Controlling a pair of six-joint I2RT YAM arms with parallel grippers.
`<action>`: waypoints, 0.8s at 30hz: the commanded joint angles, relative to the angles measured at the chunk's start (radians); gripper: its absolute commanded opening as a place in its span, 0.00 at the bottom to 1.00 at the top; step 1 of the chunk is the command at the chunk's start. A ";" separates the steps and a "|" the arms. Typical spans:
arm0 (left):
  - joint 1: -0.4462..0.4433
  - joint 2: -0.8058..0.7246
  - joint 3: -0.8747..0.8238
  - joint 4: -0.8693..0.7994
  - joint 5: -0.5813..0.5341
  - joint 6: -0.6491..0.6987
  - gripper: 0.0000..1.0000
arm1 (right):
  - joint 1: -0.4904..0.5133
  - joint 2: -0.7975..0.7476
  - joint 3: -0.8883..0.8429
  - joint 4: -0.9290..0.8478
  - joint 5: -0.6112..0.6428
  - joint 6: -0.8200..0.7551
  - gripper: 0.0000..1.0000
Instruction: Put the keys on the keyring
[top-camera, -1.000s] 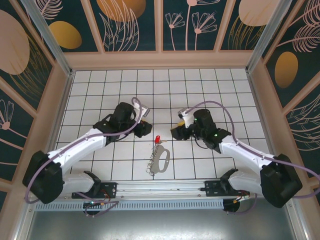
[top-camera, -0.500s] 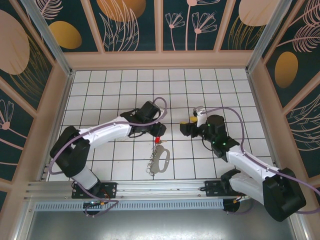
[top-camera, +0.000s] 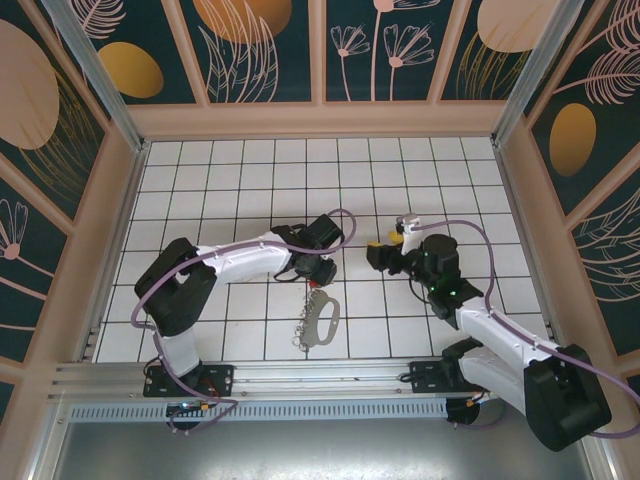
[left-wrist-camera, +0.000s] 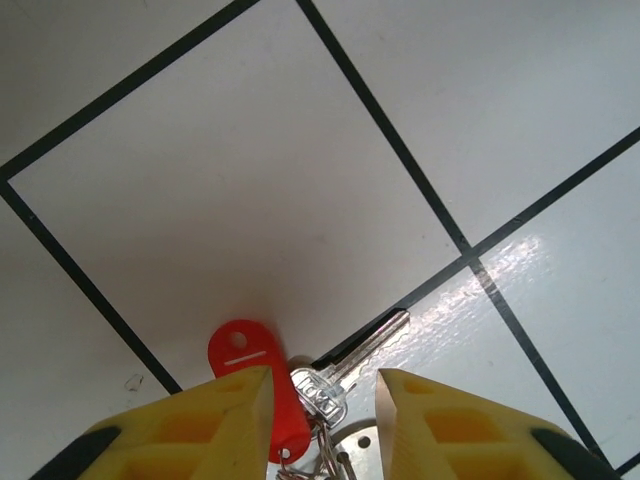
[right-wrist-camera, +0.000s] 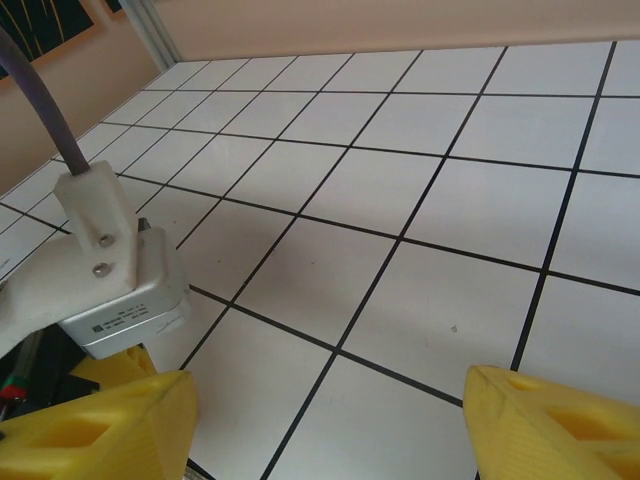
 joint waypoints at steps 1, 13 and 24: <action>0.000 0.022 0.038 -0.067 -0.023 -0.015 0.31 | -0.016 -0.023 -0.019 0.051 -0.023 -0.014 0.70; -0.009 0.057 0.049 -0.112 -0.015 0.004 0.26 | -0.042 -0.036 -0.034 0.060 -0.044 -0.010 0.70; -0.019 0.097 0.069 -0.127 -0.010 0.013 0.24 | -0.051 -0.030 -0.036 0.077 -0.059 0.001 0.71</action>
